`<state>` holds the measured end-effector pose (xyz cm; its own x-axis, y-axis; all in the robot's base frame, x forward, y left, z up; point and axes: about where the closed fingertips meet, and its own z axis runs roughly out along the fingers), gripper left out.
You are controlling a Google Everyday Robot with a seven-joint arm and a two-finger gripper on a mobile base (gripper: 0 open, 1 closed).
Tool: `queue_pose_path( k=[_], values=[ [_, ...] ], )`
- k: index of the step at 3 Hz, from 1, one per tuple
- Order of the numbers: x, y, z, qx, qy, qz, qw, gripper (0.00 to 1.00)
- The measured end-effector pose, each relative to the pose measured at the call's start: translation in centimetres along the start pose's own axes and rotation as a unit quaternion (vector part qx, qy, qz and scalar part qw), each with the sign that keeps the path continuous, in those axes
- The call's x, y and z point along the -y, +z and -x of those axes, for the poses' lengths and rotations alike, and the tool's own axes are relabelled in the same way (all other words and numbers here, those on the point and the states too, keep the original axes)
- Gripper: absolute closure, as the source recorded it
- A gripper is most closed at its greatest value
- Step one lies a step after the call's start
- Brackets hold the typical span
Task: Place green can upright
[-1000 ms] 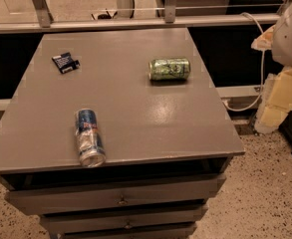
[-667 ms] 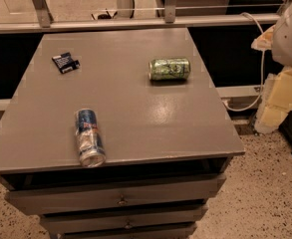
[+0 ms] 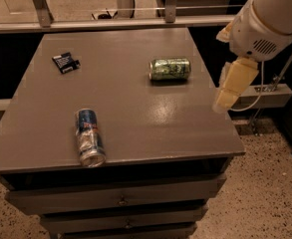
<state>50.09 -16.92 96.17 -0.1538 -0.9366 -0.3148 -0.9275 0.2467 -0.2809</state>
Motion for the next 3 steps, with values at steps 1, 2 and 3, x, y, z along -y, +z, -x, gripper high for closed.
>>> queue_pose_path(
  k=[1, 2, 3],
  values=[
    [3.0, 3.0, 3.1, 0.037, 0.001, -0.006, 0.9993, 0.00],
    [6.9, 7.5, 6.6, 0.075, 0.016, -0.011, 0.9970, 0.00],
    [9.6, 12.1, 8.6, 0.077, 0.028, -0.002, 0.9967, 0.00]
  ],
)
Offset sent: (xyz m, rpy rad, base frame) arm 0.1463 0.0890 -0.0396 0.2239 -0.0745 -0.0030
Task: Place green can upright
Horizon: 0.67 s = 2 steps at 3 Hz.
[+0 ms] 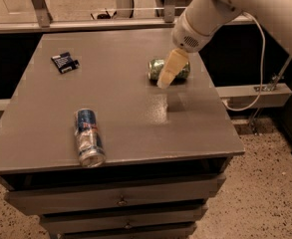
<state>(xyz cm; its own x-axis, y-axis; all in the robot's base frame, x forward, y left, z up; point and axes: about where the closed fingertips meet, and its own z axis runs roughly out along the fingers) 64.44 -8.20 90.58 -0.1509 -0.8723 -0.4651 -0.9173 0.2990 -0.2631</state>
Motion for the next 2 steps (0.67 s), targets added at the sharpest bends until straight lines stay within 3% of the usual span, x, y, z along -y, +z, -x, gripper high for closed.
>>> queue_pose_path(
  k=[2],
  values=[
    [2.2, 7.9, -0.8, -0.047, 0.023, 0.035, 0.9980, 0.03]
  ],
)
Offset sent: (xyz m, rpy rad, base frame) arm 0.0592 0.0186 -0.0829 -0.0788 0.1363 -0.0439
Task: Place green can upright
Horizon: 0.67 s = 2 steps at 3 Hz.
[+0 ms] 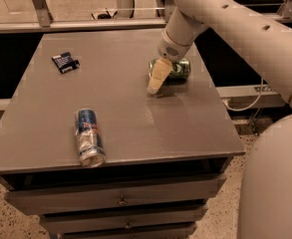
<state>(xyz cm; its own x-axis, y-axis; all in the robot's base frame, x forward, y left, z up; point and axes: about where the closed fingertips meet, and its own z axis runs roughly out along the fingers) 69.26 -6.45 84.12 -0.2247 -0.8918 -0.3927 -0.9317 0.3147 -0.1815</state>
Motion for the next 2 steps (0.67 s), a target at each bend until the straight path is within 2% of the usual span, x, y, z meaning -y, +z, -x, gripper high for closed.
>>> queue_pose_path(
  k=[1, 2],
  values=[
    [0.4, 0.9, -0.1, -0.012, 0.006, 0.008, 0.9999, 0.26],
    [1.0, -0.3, 0.1, -0.010, 0.007, 0.006, 0.9999, 0.49]
  ],
)
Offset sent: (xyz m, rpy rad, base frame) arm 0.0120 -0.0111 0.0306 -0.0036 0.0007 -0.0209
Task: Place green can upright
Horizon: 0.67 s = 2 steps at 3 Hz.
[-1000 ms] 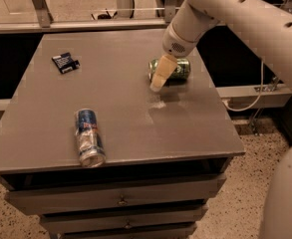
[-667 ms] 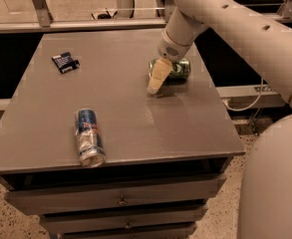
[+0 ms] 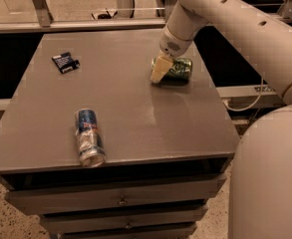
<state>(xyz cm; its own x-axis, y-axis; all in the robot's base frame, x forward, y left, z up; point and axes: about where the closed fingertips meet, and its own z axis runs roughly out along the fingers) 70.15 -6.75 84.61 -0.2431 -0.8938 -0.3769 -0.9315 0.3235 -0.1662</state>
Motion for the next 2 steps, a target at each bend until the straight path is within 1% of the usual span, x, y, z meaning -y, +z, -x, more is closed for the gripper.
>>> queue_pose_path(
  k=[1, 2],
  values=[
    [0.1, -2.8, 0.6, 0.024, -0.002, -0.005, 0.9997, 0.72],
    [0.1, -7.4, 1.8, 0.126, -0.002, 0.003, 0.9921, 1.00]
  ],
)
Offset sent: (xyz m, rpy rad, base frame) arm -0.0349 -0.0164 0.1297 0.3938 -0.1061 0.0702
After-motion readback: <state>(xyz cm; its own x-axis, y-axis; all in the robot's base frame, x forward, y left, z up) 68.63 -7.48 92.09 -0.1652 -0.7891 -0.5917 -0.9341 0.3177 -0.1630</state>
